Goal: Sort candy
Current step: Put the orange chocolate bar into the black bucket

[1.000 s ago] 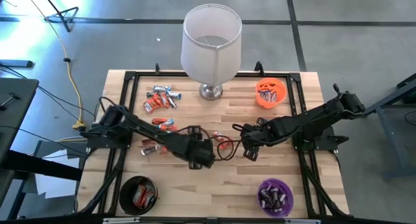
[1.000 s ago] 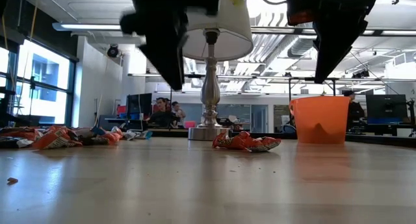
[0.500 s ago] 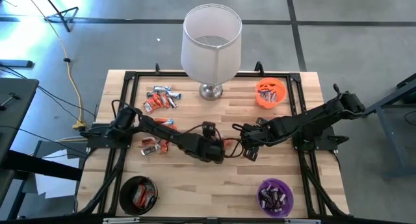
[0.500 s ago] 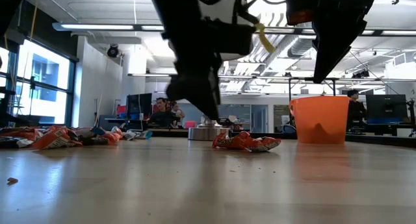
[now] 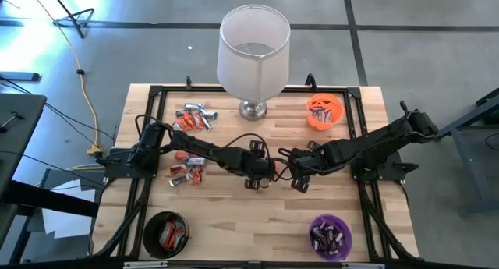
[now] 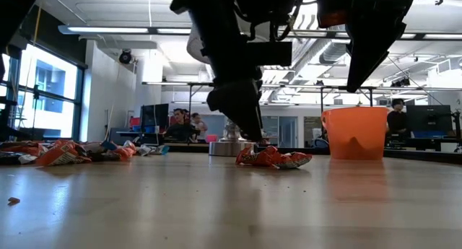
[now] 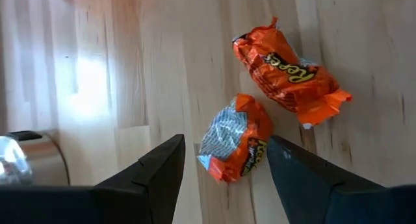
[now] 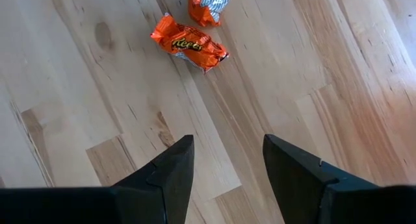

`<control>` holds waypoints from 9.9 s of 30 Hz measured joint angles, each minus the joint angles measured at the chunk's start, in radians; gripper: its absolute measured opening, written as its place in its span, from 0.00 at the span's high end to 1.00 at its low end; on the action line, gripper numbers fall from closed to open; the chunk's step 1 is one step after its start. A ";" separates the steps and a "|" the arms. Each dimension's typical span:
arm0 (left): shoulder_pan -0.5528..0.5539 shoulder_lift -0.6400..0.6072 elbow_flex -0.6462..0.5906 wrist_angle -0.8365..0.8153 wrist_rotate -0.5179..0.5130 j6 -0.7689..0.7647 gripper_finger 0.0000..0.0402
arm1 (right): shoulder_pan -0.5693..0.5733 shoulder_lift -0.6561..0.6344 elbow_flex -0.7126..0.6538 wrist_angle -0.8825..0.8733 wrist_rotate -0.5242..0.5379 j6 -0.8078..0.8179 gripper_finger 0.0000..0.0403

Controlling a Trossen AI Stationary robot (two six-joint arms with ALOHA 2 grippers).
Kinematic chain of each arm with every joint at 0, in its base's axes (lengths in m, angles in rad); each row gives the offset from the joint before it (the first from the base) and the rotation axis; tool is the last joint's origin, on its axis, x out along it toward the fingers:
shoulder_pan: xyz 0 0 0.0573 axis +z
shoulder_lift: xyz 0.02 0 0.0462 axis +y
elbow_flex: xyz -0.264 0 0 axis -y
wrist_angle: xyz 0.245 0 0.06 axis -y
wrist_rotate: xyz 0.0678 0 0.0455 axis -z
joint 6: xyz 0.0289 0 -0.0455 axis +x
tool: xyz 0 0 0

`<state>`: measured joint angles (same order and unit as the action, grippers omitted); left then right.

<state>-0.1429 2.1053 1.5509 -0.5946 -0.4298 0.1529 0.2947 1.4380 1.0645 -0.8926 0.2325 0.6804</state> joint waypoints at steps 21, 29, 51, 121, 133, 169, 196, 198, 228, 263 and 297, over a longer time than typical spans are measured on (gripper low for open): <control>0.085 0.078 0.001 0.059 0.158 -0.018 0.49 | 0.000 0.002 0.000 -0.002 0.000 0.001 0.55; 0.085 0.086 0.002 0.067 0.157 -0.037 0.50 | 0.000 0.002 0.000 -0.001 0.000 0.000 0.55; 0.077 0.088 0.001 0.038 0.125 -0.119 0.84 | 0.000 0.002 0.000 -0.001 0.000 0.000 0.55; -0.495 -0.188 0.242 -0.977 0.124 -1.425 0.84 | 0.000 0.000 0.000 0.015 0.000 0.000 0.55; -0.695 -0.299 0.242 -0.977 0.361 -1.899 0.84 | 0.001 0.000 0.000 0.015 0.000 0.000 0.55; -0.782 -0.295 0.189 -0.961 -0.267 -1.824 0.61 | 0.001 0.001 0.000 0.022 0.000 0.000 0.55; -0.659 -0.295 0.189 -0.822 -0.392 -1.536 0.61 | 0.099 -0.092 0.000 0.077 0.296 -0.127 0.55; -0.659 -0.295 0.190 -0.822 -0.392 -1.536 0.61 | 0.134 -0.127 0.000 0.075 0.368 -0.140 0.55; -0.535 -0.296 0.114 -0.685 -0.422 -1.282 0.61 | -0.005 -0.855 -0.769 0.889 0.250 -0.422 0.55; -0.064 -0.083 -0.345 0.674 0.158 -0.510 0.61 | -0.020 -0.854 -0.771 0.862 0.249 -0.419 0.55; 0.026 0.058 -0.201 0.542 0.229 -0.583 0.48 | -0.020 -0.854 -0.771 0.849 0.249 -0.419 0.55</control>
<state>-0.1167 2.1632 1.3495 -0.0525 -0.2005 -0.4296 0.2745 0.5838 0.2935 -0.0438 0.4816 0.2611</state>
